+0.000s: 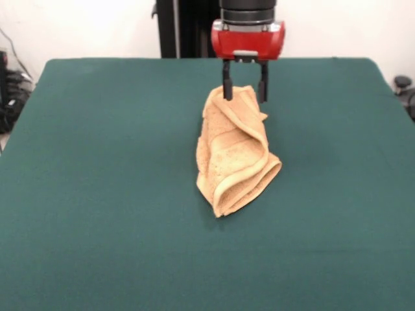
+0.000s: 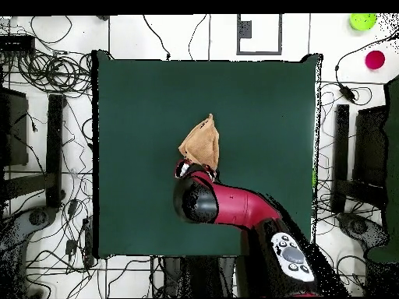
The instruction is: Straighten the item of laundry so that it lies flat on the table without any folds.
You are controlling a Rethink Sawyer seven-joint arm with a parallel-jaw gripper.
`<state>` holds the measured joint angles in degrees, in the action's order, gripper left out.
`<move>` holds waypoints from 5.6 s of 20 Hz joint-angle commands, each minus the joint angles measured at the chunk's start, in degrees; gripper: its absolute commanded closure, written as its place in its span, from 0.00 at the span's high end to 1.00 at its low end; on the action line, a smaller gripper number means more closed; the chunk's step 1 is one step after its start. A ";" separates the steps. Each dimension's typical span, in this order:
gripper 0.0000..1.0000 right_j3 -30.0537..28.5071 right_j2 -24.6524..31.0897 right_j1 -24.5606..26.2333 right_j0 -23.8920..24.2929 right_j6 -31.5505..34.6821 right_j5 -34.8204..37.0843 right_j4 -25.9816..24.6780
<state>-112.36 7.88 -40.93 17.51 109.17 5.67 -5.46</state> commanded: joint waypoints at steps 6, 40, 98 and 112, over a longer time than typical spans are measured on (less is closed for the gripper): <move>1.00 -0.32 5.82 6.09 -0.01 1.24 3.82 -4.85; 1.00 0.83 5.99 11.41 6.78 1.02 -1.27 -14.55; 1.00 -3.98 11.55 2.65 12.34 0.97 9.48 -19.72; 1.00 -0.77 6.14 9.03 8.12 4.15 4.81 -22.29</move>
<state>-115.14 13.92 -36.88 29.14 109.17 12.34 -25.41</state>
